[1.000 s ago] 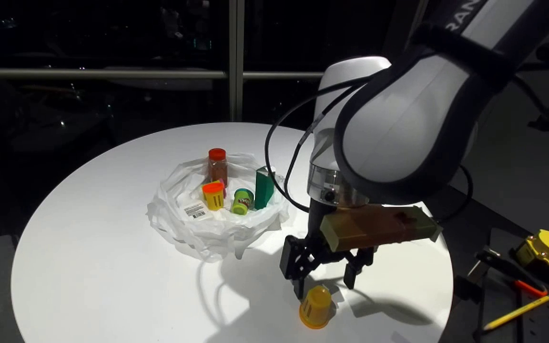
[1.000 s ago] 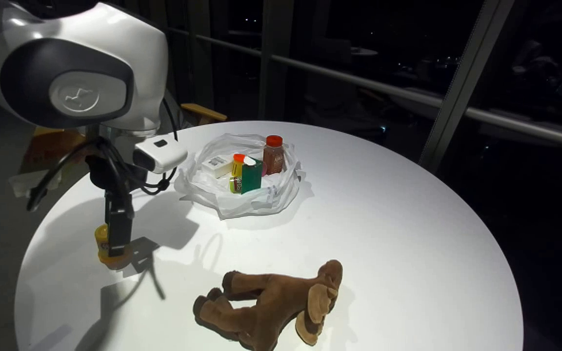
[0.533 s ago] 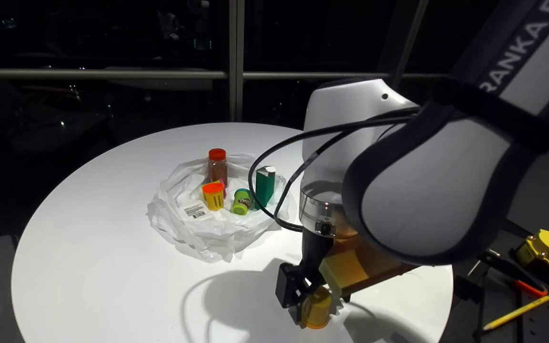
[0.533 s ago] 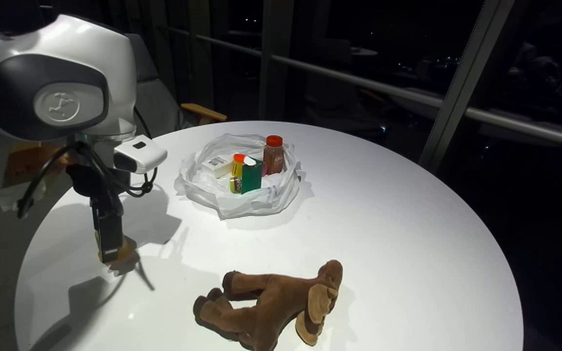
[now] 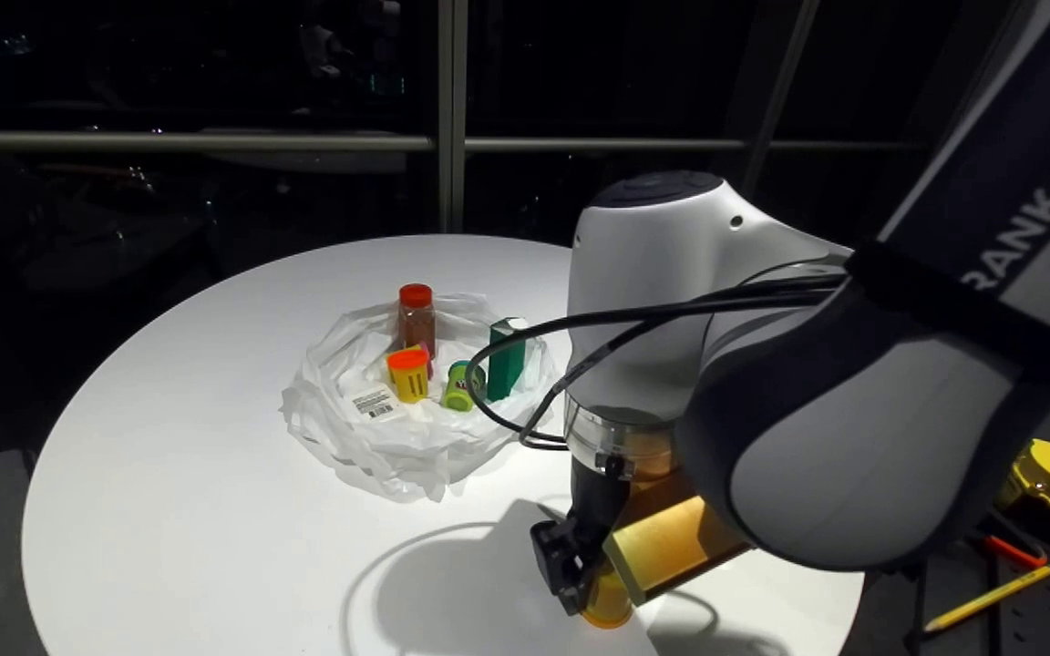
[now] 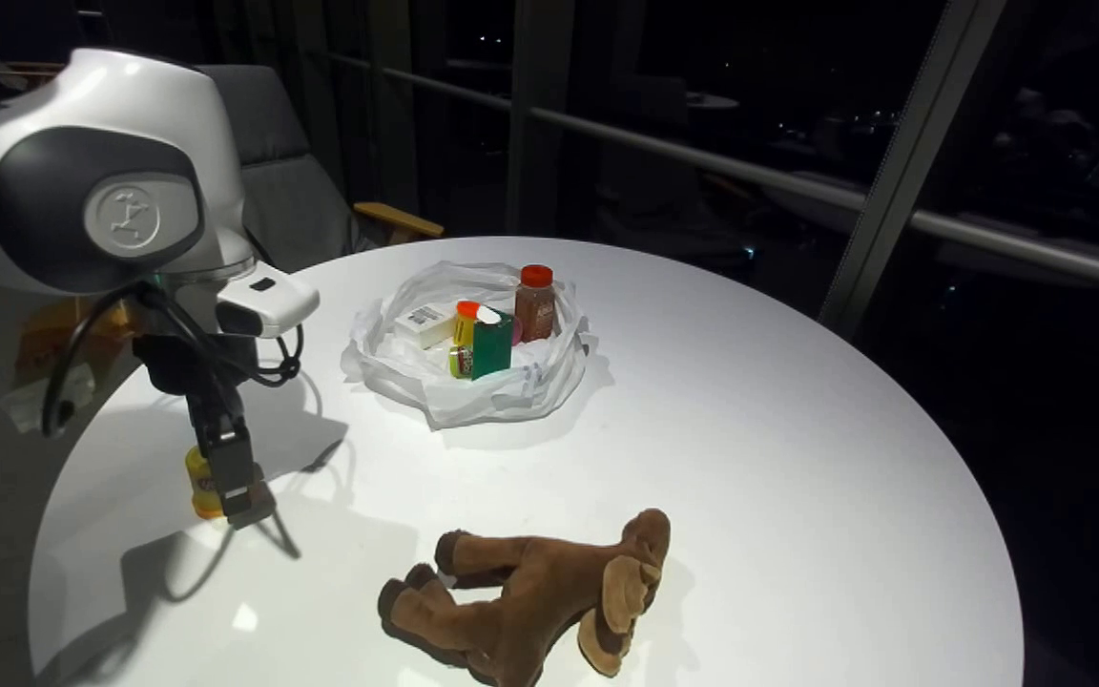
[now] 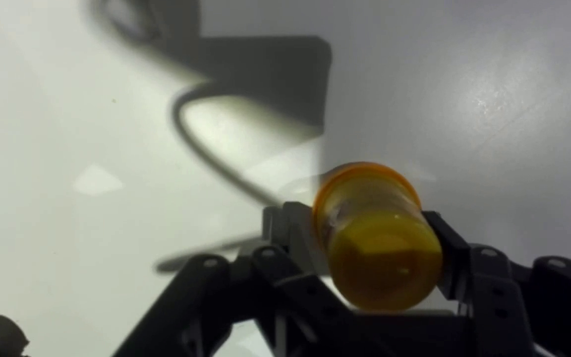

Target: Put the objects on the table into the plastic bag.

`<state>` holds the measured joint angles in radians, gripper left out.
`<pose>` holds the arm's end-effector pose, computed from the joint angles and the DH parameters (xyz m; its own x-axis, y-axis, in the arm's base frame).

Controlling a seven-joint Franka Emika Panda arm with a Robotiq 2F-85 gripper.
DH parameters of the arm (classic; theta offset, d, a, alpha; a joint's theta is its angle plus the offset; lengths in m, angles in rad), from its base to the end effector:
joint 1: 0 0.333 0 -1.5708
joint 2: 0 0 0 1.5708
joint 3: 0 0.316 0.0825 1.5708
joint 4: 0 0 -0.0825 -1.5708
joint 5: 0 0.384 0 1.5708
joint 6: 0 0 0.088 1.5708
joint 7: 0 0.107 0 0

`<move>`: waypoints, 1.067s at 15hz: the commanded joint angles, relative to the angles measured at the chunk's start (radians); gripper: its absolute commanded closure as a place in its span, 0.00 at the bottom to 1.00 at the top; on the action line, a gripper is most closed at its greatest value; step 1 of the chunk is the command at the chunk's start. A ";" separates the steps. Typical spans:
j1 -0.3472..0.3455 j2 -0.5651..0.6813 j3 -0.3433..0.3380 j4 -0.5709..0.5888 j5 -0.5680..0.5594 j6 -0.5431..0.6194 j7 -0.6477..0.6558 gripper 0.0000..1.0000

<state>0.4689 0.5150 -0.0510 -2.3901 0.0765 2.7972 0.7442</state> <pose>0.4354 0.1864 0.0979 0.9197 -0.3859 -0.0731 -0.3805 -0.9216 0.0770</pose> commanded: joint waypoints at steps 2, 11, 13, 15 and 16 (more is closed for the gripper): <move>0.056 -0.017 -0.041 -0.002 -0.051 0.012 0.092 0.72; 0.196 -0.119 -0.216 0.016 -0.263 -0.021 0.315 0.77; 0.219 -0.158 -0.270 0.057 -0.353 -0.040 0.368 0.77; 0.212 -0.185 -0.298 0.122 -0.443 -0.064 0.406 0.77; 0.190 -0.182 -0.298 0.170 -0.483 -0.077 0.414 0.77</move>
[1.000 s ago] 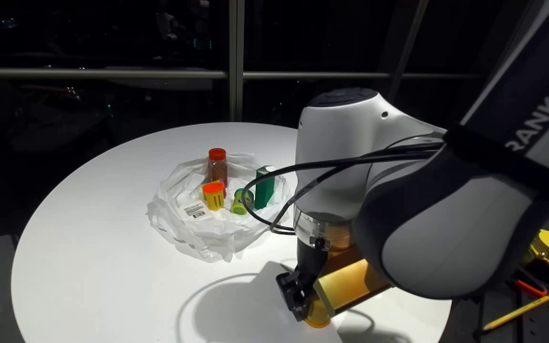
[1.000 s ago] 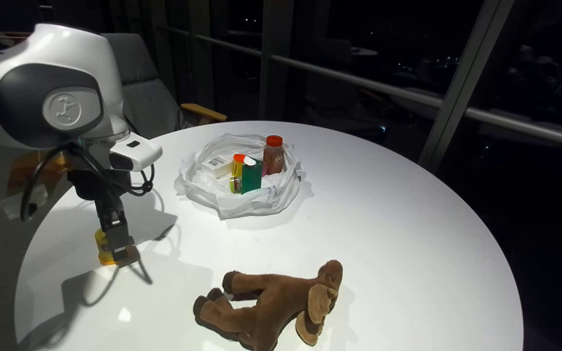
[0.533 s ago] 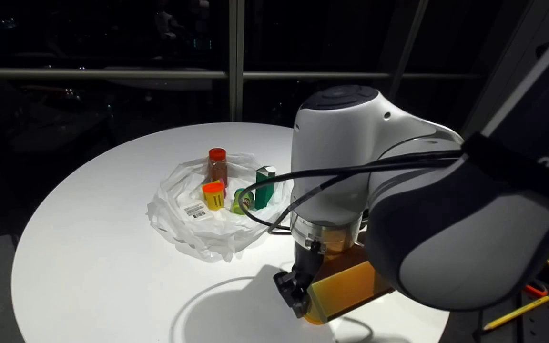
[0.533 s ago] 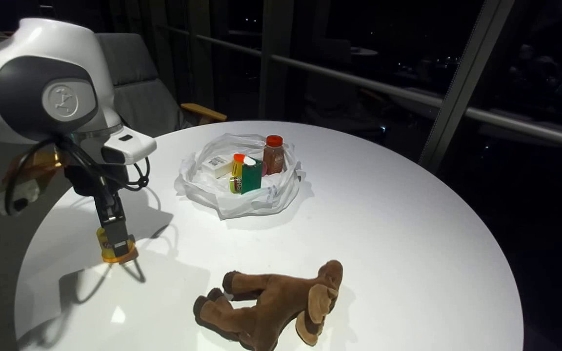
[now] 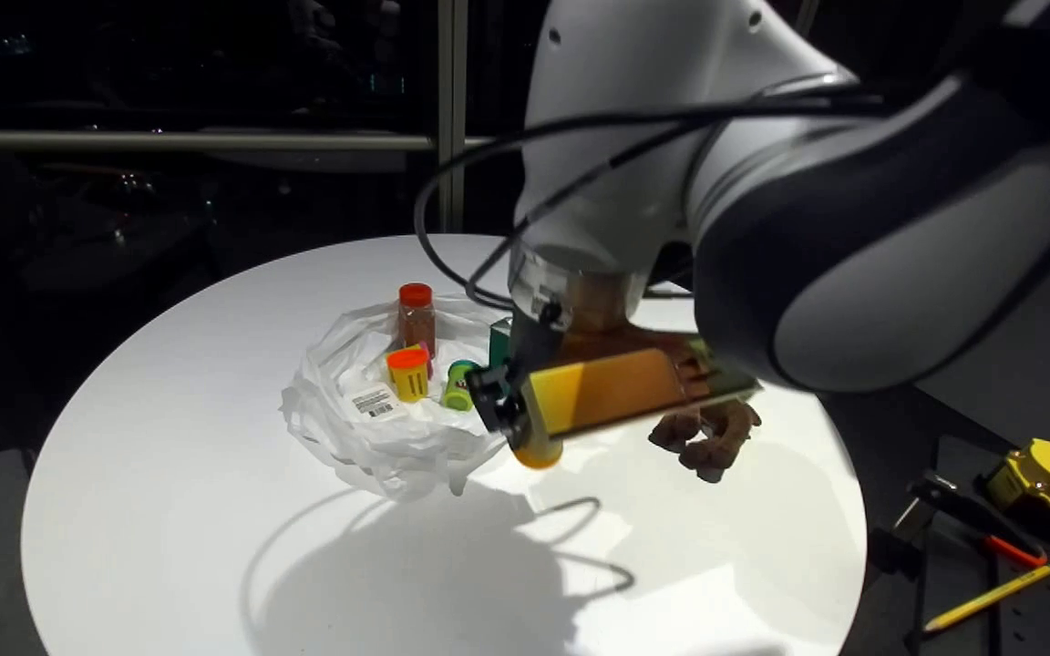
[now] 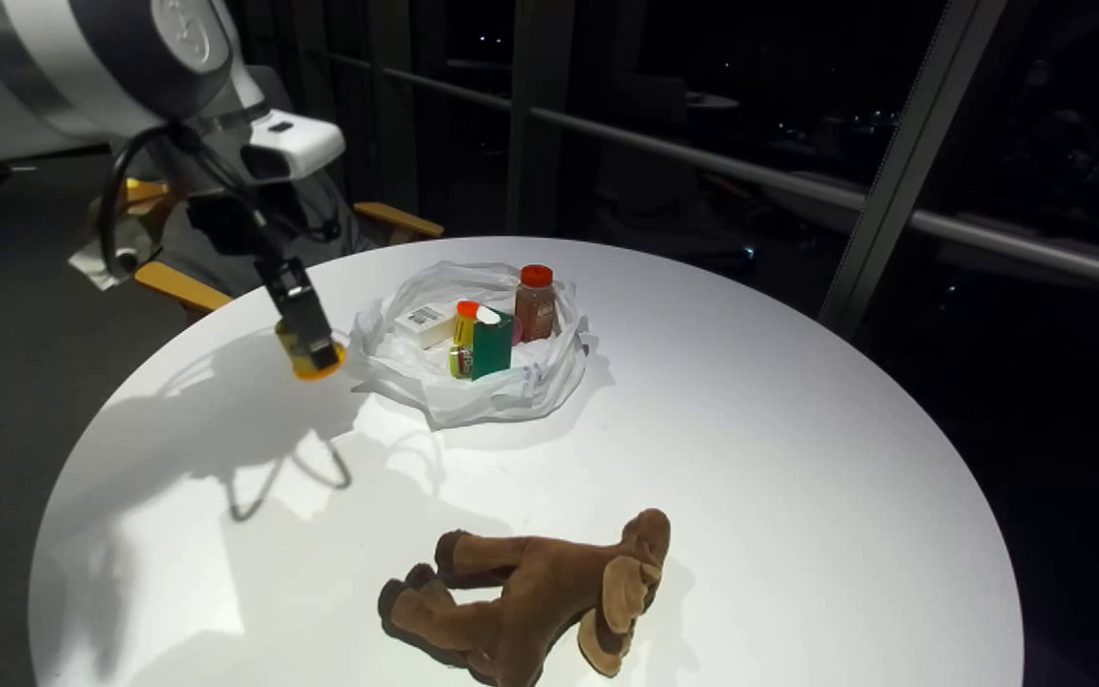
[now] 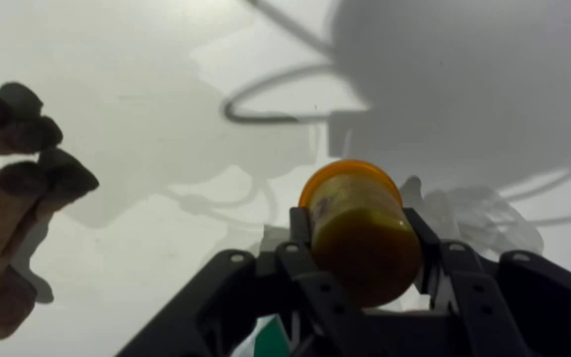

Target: Put the objects on the table into the plastic bag.

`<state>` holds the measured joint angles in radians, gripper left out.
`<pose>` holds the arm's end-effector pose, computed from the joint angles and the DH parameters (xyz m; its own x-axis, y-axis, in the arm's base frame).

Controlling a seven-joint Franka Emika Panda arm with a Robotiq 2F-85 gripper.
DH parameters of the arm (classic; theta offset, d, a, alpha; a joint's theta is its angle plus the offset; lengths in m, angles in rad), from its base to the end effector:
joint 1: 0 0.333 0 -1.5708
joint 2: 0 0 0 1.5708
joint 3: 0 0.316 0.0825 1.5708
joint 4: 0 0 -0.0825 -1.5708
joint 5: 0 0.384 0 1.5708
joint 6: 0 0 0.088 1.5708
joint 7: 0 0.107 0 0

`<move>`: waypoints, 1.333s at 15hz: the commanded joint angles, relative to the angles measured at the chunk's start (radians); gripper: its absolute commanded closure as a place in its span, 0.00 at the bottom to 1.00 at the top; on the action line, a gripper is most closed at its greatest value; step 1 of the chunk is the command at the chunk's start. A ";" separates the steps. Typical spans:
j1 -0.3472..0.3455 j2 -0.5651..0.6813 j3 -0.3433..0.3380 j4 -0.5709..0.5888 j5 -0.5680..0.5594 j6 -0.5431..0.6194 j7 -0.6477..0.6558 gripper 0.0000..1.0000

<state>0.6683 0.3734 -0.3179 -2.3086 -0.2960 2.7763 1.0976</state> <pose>0.4992 0.1916 0.1990 0.8770 -0.4143 0.2432 -0.4392 -0.8967 0.0561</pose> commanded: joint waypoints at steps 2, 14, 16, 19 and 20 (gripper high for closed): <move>-0.089 -0.018 0.015 0.170 -0.126 -0.060 0.022 0.77; -0.354 0.291 0.125 0.541 -0.037 -0.054 -0.181 0.77; -0.351 0.323 0.117 0.577 -0.028 -0.049 -0.187 0.77; -0.340 0.367 0.118 0.640 -0.006 -0.067 -0.195 0.27; -0.333 0.374 0.108 0.649 -0.005 -0.064 -0.192 0.22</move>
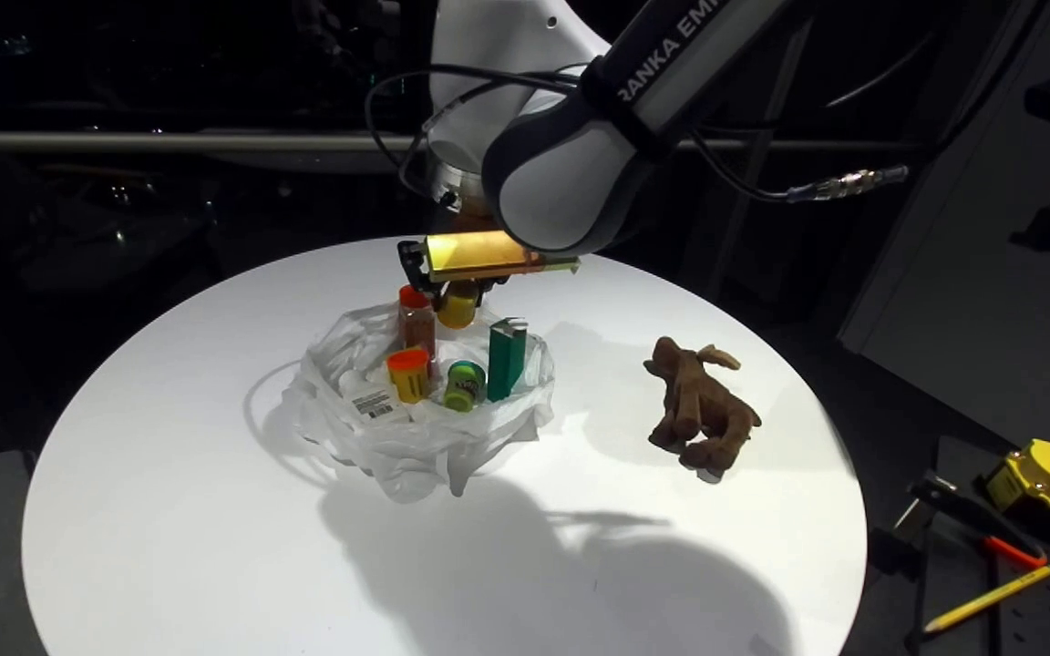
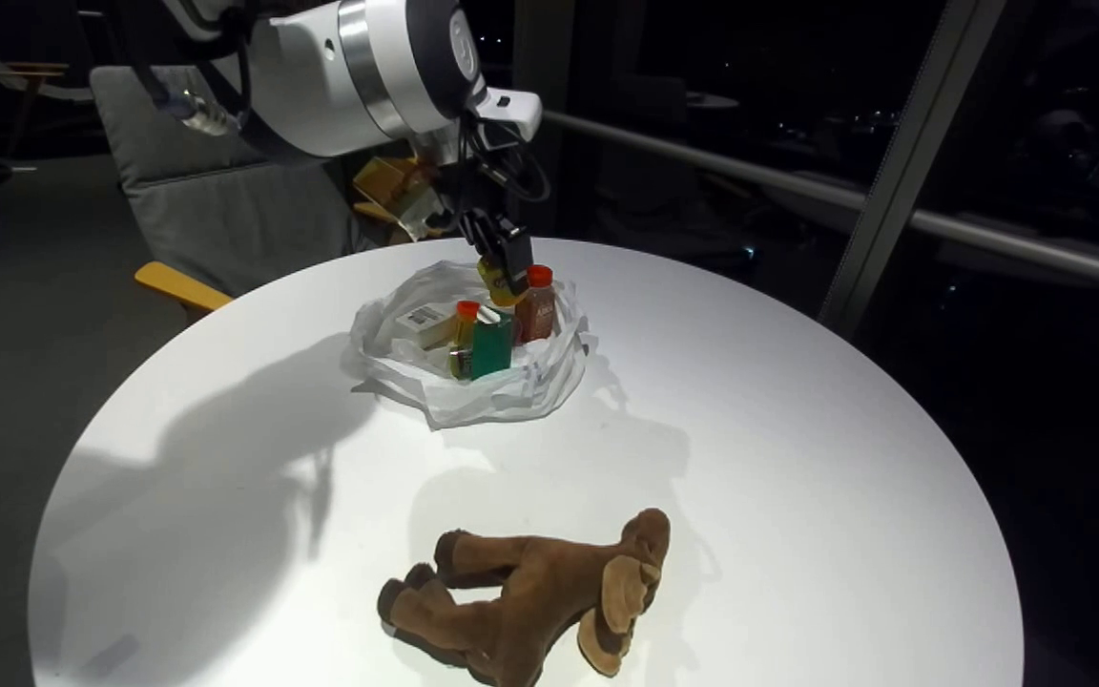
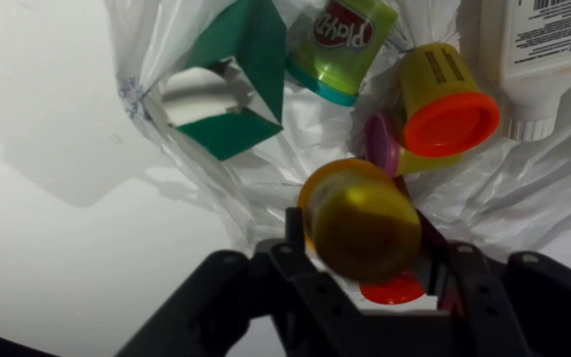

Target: Put the objects on the table into the plastic bag.

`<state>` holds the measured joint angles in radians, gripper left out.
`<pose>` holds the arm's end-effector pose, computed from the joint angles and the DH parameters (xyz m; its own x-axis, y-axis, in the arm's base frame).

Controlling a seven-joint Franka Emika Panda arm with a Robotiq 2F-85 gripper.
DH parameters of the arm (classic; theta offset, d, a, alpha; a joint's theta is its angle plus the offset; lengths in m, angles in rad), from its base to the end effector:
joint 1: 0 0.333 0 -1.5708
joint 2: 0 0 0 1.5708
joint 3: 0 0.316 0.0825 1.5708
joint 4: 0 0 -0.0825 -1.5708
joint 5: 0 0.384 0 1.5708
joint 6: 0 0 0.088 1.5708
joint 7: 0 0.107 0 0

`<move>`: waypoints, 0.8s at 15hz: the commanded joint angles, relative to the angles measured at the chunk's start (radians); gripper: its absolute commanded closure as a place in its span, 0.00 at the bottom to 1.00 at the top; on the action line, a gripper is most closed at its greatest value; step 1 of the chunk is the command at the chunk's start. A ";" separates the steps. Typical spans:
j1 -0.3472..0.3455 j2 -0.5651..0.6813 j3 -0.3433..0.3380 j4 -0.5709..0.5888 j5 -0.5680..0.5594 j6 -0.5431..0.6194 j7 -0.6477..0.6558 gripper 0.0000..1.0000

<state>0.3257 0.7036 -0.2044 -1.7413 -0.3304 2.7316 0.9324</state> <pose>0.6823 0.1120 0.2066 0.8247 -0.4017 0.3981 -0.4466 -0.8945 0.0225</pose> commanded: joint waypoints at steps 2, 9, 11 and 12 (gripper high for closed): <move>0.025 0.056 -0.015 0.101 0.027 -0.019 -0.019 0.07; 0.102 -0.026 -0.062 0.013 0.008 -0.011 0.039 0.00; 0.130 -0.100 -0.081 -0.075 -0.002 -0.016 0.071 0.00; 0.143 -0.138 -0.092 -0.123 -0.011 -0.016 0.090 0.00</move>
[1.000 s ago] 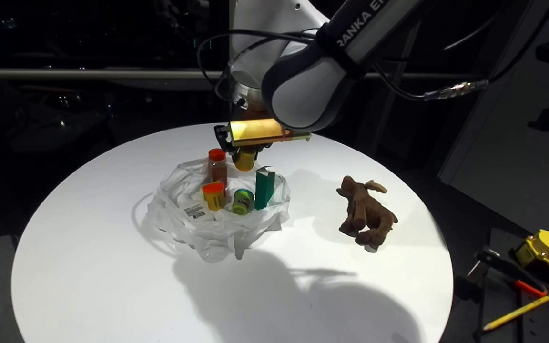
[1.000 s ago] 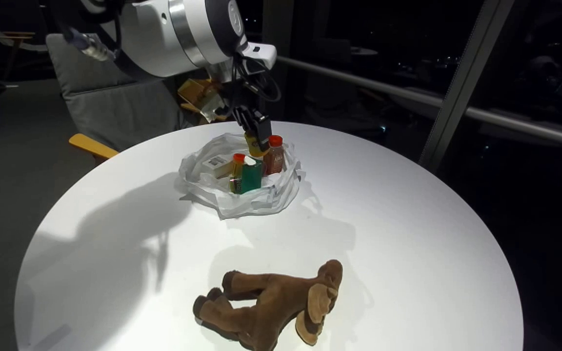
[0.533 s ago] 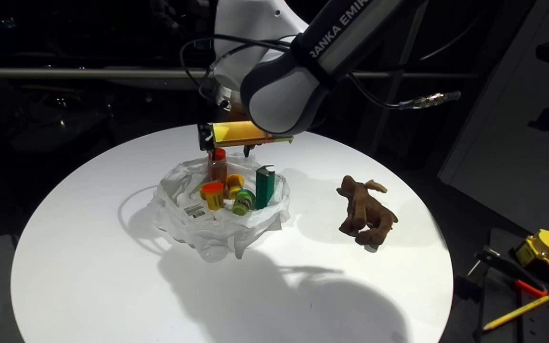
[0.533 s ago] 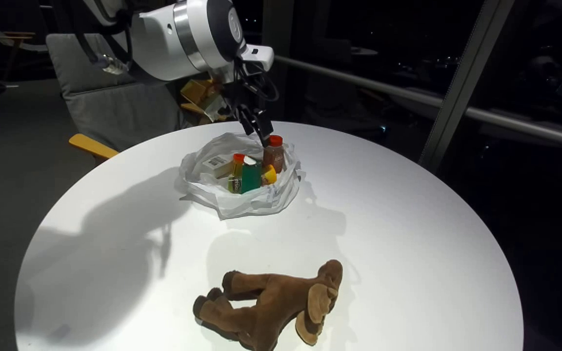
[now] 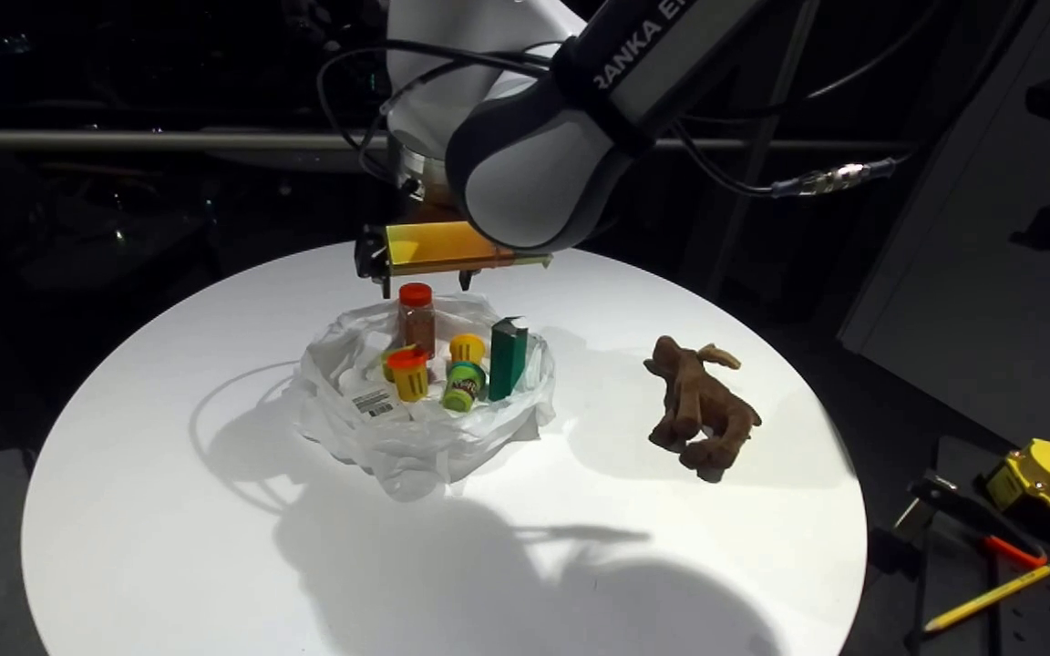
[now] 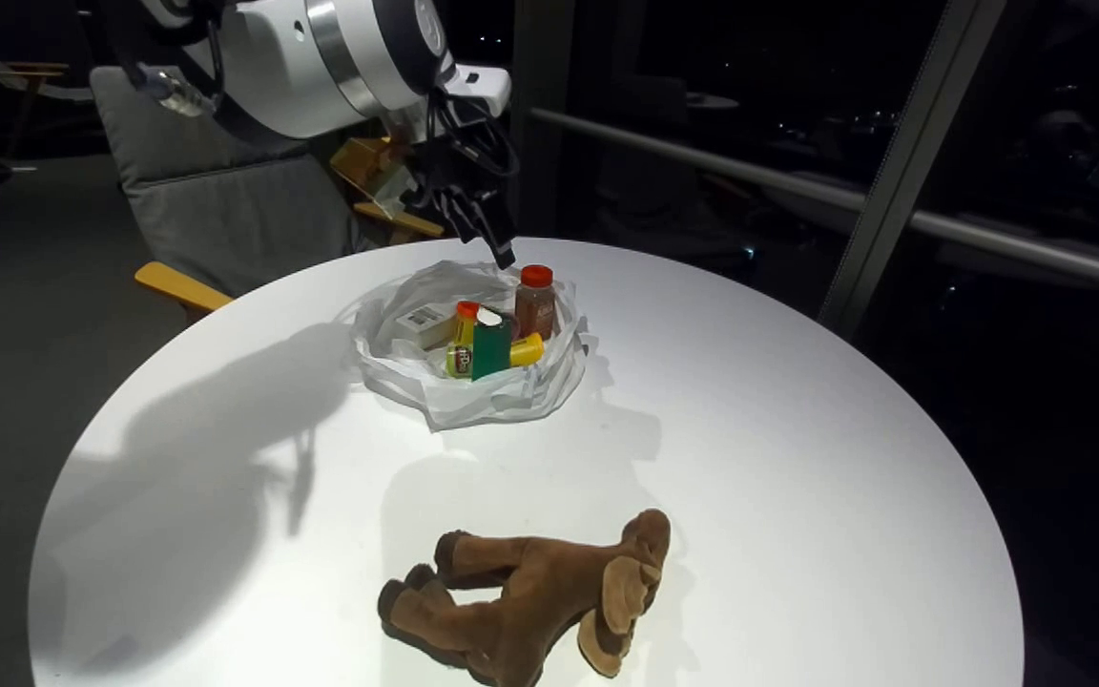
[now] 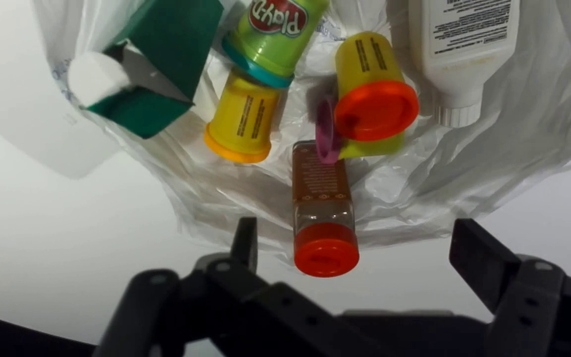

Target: Put the objects on the table into the plastic bag.

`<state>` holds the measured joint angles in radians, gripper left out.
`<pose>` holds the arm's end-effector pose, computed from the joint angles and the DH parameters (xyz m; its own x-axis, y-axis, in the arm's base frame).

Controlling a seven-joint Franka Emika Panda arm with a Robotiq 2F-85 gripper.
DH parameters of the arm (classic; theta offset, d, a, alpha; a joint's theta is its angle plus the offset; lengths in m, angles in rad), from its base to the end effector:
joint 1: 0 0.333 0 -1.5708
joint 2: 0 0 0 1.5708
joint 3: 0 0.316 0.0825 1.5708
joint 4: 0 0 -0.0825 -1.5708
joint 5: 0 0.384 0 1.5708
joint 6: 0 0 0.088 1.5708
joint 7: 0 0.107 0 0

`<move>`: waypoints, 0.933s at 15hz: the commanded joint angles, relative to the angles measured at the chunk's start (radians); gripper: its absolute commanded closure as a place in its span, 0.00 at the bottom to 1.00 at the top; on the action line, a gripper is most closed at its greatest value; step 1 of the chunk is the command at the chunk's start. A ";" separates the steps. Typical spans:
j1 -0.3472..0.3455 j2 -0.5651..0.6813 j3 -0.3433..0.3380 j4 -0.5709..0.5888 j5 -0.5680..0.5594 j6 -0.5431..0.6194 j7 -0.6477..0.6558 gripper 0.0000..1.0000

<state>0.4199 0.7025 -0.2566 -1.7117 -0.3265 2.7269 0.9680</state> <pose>0.6852 0.1487 0.2238 0.8144 -0.3790 0.4395 -0.4277 -0.9038 0.0132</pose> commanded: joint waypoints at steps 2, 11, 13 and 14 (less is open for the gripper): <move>0.078 -0.234 -0.073 -0.273 -0.040 -0.021 0.113 0.00; -0.050 -0.600 -0.083 -0.768 -0.336 -0.005 0.371 0.00; -0.138 -0.643 -0.064 -0.873 -0.450 0.037 0.366 0.00; -0.090 -0.647 -0.149 -0.914 -0.467 0.066 0.344 0.00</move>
<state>0.3614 0.1504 -0.3511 -2.4651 -0.6892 2.7095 1.3144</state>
